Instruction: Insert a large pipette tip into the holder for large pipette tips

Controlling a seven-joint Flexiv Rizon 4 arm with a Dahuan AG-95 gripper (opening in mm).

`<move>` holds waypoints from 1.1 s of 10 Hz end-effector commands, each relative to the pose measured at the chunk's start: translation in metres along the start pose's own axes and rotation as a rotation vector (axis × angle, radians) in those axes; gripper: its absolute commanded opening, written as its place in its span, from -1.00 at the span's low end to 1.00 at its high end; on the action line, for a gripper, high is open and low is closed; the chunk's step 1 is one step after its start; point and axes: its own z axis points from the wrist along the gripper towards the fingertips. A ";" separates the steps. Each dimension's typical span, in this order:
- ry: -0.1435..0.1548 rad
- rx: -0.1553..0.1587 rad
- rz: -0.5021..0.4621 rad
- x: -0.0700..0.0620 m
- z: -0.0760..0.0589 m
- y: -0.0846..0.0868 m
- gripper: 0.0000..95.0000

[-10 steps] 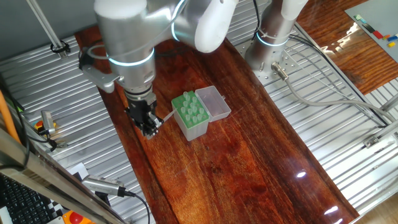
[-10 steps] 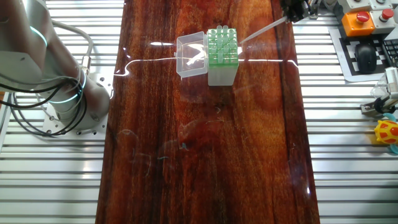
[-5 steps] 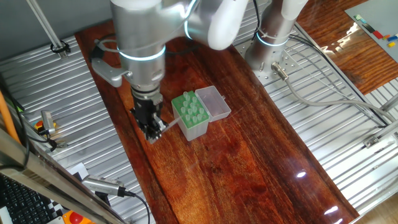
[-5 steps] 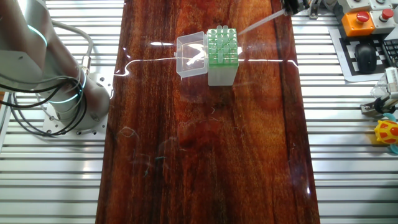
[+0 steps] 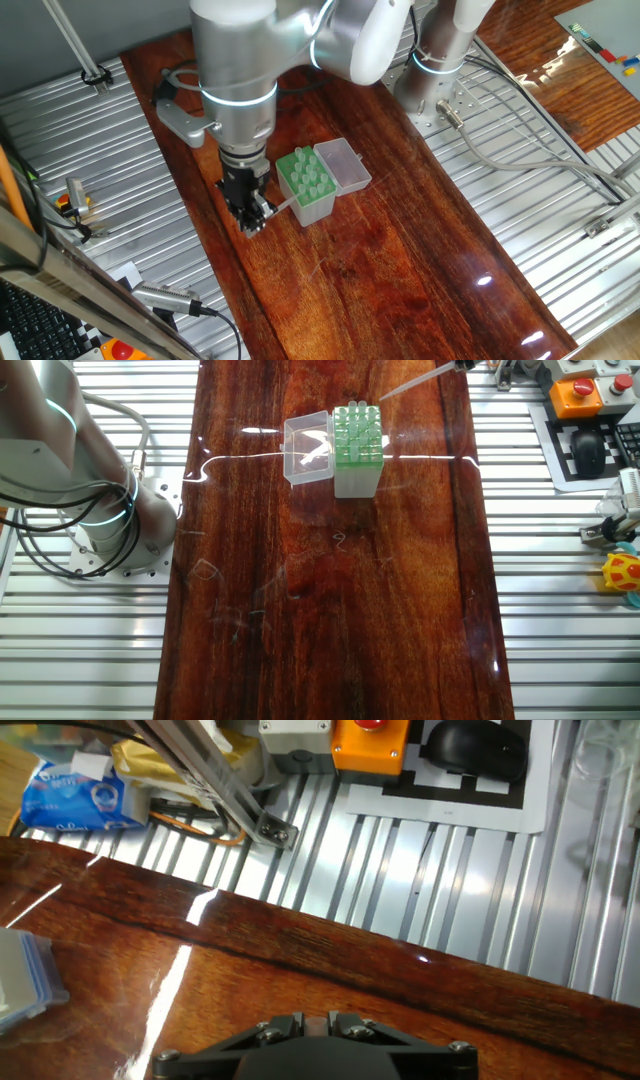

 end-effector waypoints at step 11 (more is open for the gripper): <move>-0.043 0.001 -0.017 -0.003 0.002 0.003 -1.00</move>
